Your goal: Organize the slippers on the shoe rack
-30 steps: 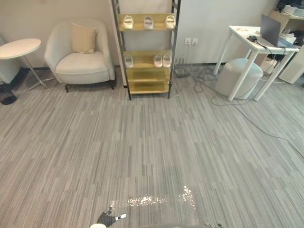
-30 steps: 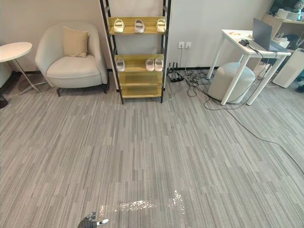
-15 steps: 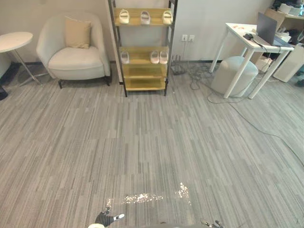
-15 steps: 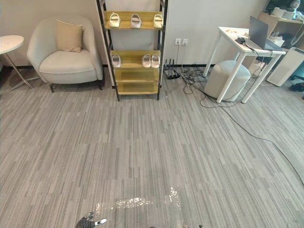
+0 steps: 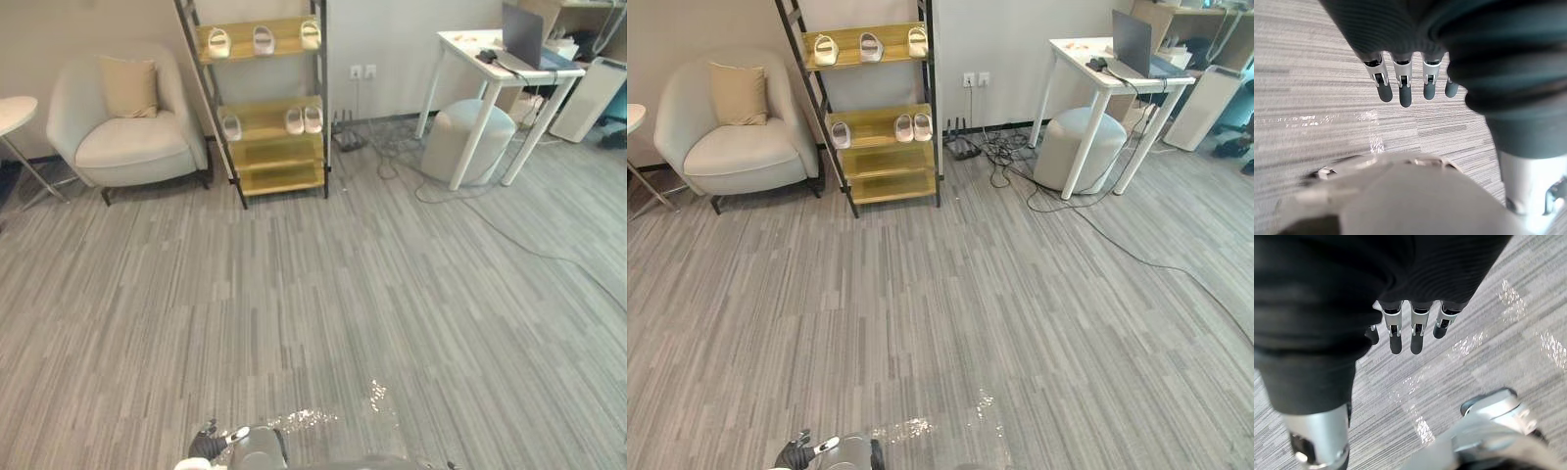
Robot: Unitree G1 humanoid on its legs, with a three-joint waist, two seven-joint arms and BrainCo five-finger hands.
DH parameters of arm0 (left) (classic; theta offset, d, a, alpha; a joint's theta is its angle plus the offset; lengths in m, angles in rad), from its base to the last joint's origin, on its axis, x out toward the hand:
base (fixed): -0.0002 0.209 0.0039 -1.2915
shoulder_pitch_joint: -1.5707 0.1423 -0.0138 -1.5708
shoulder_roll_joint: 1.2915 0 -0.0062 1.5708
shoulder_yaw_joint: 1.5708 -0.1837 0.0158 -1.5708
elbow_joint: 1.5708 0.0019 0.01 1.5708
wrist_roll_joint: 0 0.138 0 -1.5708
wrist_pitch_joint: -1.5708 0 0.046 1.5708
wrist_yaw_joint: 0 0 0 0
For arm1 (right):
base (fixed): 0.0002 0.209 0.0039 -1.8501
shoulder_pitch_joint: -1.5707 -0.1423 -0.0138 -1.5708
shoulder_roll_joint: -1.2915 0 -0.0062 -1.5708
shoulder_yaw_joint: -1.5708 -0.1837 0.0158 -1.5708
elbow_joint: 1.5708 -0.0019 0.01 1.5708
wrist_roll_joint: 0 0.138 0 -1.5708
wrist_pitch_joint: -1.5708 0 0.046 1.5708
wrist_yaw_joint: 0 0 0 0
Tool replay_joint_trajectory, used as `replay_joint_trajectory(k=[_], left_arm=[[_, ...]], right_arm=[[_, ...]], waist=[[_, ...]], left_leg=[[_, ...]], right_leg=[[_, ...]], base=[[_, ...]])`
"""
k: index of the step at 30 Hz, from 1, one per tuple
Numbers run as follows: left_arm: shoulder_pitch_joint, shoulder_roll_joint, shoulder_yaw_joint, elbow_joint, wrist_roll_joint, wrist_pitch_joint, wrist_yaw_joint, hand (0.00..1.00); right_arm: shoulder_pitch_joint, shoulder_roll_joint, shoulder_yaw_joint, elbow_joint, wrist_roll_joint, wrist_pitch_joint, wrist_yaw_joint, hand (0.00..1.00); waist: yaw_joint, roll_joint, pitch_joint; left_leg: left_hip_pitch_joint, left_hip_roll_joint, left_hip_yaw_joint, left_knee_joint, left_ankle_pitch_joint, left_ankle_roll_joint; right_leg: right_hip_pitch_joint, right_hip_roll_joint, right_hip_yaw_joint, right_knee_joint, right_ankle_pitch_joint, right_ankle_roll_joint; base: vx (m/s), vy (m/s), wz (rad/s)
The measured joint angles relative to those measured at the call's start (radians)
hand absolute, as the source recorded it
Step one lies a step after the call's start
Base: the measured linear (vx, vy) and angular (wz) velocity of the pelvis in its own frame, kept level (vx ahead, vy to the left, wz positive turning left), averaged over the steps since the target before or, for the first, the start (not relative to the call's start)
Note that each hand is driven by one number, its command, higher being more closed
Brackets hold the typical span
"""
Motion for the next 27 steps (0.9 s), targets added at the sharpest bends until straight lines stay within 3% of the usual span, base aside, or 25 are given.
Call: replay_joint_trajectory(k=[1, 3, 4, 6, 8, 9, 12, 15, 17, 18, 20, 22, 24, 27], left_arm=[[0.002, -0.004, -0.016, 0.005, 0.0, 0.0, 0.0, 0.0], [0.002, -0.014, -0.024, 0.021, 0.0, -0.001, -0.002, 0.0], [-0.004, 0.001, -0.024, 0.028, 0.001, 0.0, -0.003, 0.0], [-0.01, 0.014, -0.027, 0.039, 0.002, 0.008, -0.005, 0.0], [-0.012, 0.028, -0.049, 0.047, 0.0, 0.018, -0.007, 0.0], [-0.013, 0.03, -0.064, 0.051, 0.0, 0.018, -0.007, 0.0], [-0.029, 0.026, -0.086, 0.051, 0.0, 0.018, -0.009, 0.0], [-0.042, 0.02, -0.086, 0.051, 0.001, 0.019, -0.01, 0.0], [-0.049, 0.016, -0.086, 0.051, 0.001, 0.019, -0.01, 0.0], [-0.049, 0.017, -0.085, 0.051, 0.002, 0.018, -0.01, 0.0], [-0.041, 0.015, -0.05, 0.051, 0.001, 0.018, -0.008, 0.0], [-0.022, -0.031, -0.001, 0.045, 0.001, 0.017, -0.008, 0.0], [-0.027, -0.056, 0.053, 0.016, 0.001, 0.017, -0.011, 0.0], [-0.015, -0.096, 0.136, -0.063, -0.033, 0.012, -0.026, 0.0]], right_arm=[[-0.006, -0.008, 0.002, 0.002, 0.002, -0.001, 0.001, 0.0], [-0.011, -0.027, 0.016, 0.005, 0.0, 0.0, 0.003, 0.0], [-0.015, -0.021, 0.021, 0.004, 0.0, 0.0, 0.002, 0.0], [-0.02, -0.003, 0.02, 0.004, -0.003, -0.002, 0.003, 0.0], [-0.021, 0.005, 0.014, 0.005, -0.004, 0.001, 0.005, 0.0], [-0.022, 0.006, 0.008, 0.005, -0.005, 0.002, 0.005, 0.0], [-0.02, -0.003, 0.0, 0.006, -0.008, 0.006, 0.01, 0.0], [-0.032, -0.009, -0.008, 0.001, -0.007, 0.001, 0.013, 0.0], [-0.034, -0.014, -0.009, 0.002, -0.007, 0.001, 0.014, 0.0], [-0.032, -0.009, -0.008, 0.002, -0.006, 0.002, 0.015, 0.0], [-0.02, -0.002, -0.009, 0.006, -0.007, 0.008, 0.017, 0.0], [-0.008, -0.023, -0.01, 0.003, -0.007, 0.009, 0.023, 0.0], [-0.008, -0.03, -0.015, -0.001, -0.005, 0.009, 0.022, 0.0], [0.017, -0.035, -0.013, -0.042, -0.001, 0.008, 0.016, 0.0]], waist=[[0.003, 0.011, -0.008], [0.008, 0.037, -0.025], [0.01, 0.019, -0.037], [0.01, -0.011, -0.051], [0.003, -0.022, -0.048], [0.004, -0.022, -0.047], [0.005, -0.006, -0.039], [-0.002, 0.01, -0.032], [-0.006, 0.022, -0.026], [-0.008, 0.018, -0.029], [-0.011, 0.0, -0.033], [-0.019, 0.048, -0.043], [-0.02, 0.057, -0.032], [-0.014, 0.078, -0.021]], left_leg=[[0.007, -0.025, -0.018, -0.144, 0.069, 0.007], [-0.007, -0.021, -0.049, -0.159, 0.131, 0.053], [-0.008, -0.042, -0.04, -0.134, 0.103, 0.063], [0.035, -0.072, -0.012, -0.162, 0.069, 0.081], [0.116, -0.101, -0.001, -0.174, 0.045, 0.108], [0.157, -0.111, -0.003, -0.186, 0.036, 0.112], [0.31, -0.12, -0.013, -0.294, 0.033, 0.112], [0.372, -0.089, -0.023, -0.337, 0.021, 0.091], [0.389, -0.064, -0.038, -0.351, 0.009, 0.071], [0.389, -0.064, -0.051, -0.351, -0.003, 0.052], [0.424, -0.08, -0.068, -0.355, -0.028, 0.019], [0.443, -0.031, -0.098, -0.327, -0.045, -0.002], [0.357, 0.005, -0.115, -0.12, -0.058, -0.023], [0.163, 0.127, -0.098, 0.369, 0.0, -0.031]], right_leg=[[0.003, -0.006, 0.016, -0.015, -0.011, 0.023], [0.009, 0.007, 0.033, 0.002, -0.055, 0.052], [0.001, -0.014, 0.031, 0.052, -0.08, 0.075], [-0.11, -0.036, 0.027, 0.312, -0.093, 0.114], [-0.235, -0.051, 0.027, 0.668, -0.055, 0.226], [-0.261, -0.062, 0.007, 0.747, -0.057, 0.233], [-0.322, -0.132, -0.168, 0.784, -0.098, 0.155], [-0.388, -0.117, -0.231, 0.549, -0.107, 0.129], [-0.415, -0.092, -0.217, 0.337, -0.041, 0.113], [-0.412, -0.086, -0.193, 0.204, 0.061, 0.111], [-0.408, -0.103, -0.163, 0.158, 0.216, 0.099], [-0.375, -0.079, -0.203, 0.177, 0.165, 0.074], [-0.337, -0.071, -0.235, 0.162, 0.131, 0.067], [-0.211, -0.029, -0.285, 0.107, 0.09, 0.027]], base=[[0.36, 0.187, -0.44], [0.42, 0.237, -0.41], [0.41, 0.219, -0.29], [0.41, 0.22, -0.24], [0.44, 0.23, 0.0], [0.46, 0.201, 0.15], [0.47, 0.138, 0.04], [0.34, 0.017, 0.07], [0.33, -0.08, 0.18], [0.29, -0.122, 0.27], [0.31, -0.202, 0.29], [0.36, -0.278, 0.39], [0.34, -0.289, 0.5], [0.27, -0.242, 0.38]])
